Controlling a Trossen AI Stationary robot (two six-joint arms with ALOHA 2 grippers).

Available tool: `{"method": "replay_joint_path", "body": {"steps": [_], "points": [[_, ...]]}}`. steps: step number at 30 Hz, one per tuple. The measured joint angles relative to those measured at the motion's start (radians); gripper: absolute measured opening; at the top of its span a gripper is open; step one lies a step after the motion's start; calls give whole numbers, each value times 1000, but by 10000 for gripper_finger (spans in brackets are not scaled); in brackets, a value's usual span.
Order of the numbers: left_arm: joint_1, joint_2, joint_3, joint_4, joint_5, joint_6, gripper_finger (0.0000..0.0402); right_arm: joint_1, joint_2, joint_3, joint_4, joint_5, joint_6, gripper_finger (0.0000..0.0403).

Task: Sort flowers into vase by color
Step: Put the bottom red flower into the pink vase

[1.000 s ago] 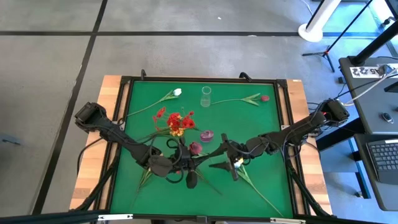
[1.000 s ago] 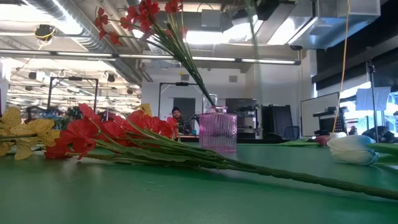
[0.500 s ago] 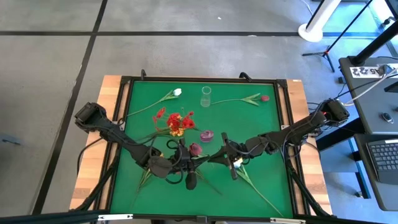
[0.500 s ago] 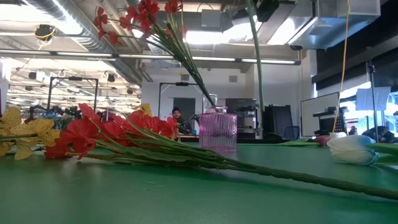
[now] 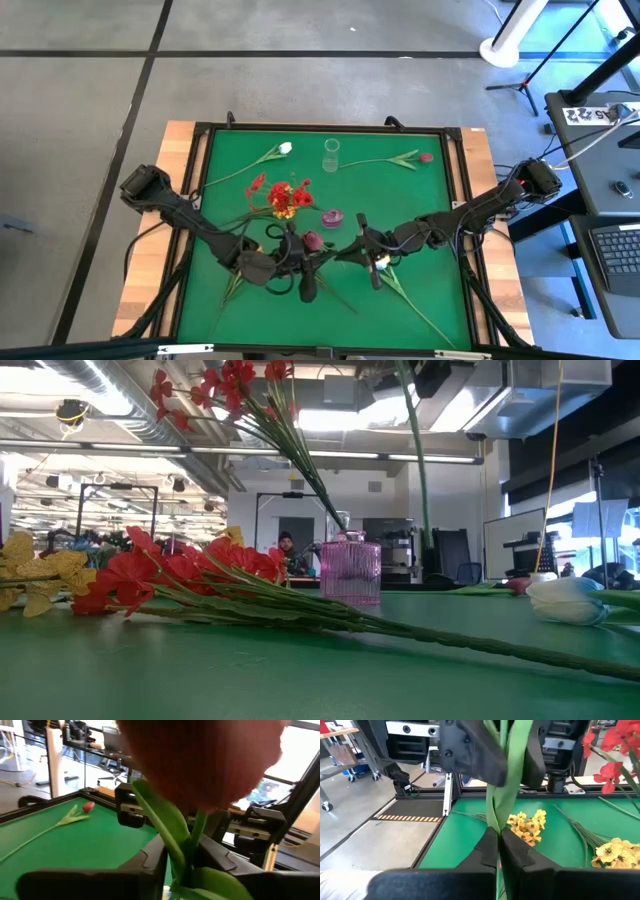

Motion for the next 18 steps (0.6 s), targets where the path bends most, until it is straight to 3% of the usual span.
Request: {"method": "replay_joint_path", "body": {"steps": [9,18], "points": [[-91,0,0,128,-133,168,149,0,-16,0,-20,85,-22,1],[-249,-8,0,163,-387,307,156,-1,-121,0,-75,192,-70,0]]}}
